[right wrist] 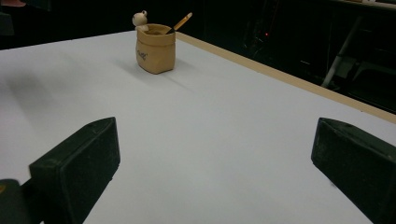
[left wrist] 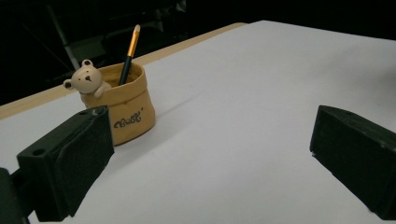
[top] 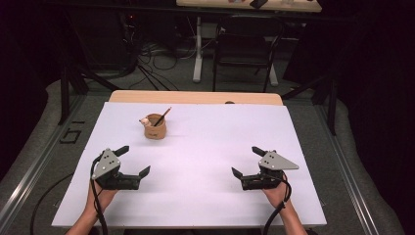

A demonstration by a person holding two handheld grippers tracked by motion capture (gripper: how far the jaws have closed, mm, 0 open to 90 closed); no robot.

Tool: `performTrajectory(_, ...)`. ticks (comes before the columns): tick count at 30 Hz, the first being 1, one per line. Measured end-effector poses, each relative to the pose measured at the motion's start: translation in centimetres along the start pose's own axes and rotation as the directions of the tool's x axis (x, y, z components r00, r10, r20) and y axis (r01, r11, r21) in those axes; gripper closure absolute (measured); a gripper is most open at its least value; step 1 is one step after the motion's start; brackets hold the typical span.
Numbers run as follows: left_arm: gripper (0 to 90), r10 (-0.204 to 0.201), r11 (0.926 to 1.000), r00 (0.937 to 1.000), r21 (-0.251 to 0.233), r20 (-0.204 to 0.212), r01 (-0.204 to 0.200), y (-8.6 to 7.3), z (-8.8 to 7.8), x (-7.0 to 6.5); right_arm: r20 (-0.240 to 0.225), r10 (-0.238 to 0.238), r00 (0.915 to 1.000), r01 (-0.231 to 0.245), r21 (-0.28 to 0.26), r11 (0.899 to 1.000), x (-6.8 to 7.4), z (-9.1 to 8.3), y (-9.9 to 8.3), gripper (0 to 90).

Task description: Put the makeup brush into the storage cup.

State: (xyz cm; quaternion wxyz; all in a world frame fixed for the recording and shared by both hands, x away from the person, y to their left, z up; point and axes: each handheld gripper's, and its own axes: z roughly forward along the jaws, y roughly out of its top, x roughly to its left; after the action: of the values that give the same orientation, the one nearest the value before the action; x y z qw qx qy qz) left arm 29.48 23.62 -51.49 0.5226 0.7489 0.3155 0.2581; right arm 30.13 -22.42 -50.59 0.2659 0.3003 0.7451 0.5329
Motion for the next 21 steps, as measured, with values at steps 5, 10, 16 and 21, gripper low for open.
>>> performTrajectory(5,0.0,0.016,0.9998,0.9999,-0.008,-0.003,-0.016,-0.7,-0.5,-0.6,0.018,0.001,0.9998,0.0,-0.008,1.0,0.0,-0.7,-0.6,0.7)
performTrajectory(10,0.0,0.008,1.0,0.9996,-0.001,-0.027,-0.008,-1.4,-0.8,-0.9,0.041,-0.001,0.9992,0.0,0.004,1.0,0.1,-1.3,-1.3,0.6)
performTrajectory(16,0.0,-0.013,0.9999,0.9978,0.001,-0.065,0.013,-2.3,-1.4,-0.9,0.073,0.014,0.9972,-0.015,0.007,1.0,0.2,-2.3,-2.0,0.5)
performTrajectory(21,0.0,-0.045,0.999,0.9956,0.0,-0.082,0.046,-2.8,-1.9,-0.9,0.104,0.016,0.9945,-0.018,0.014,1.0,0.1,-3.0,-2.3,0.5)
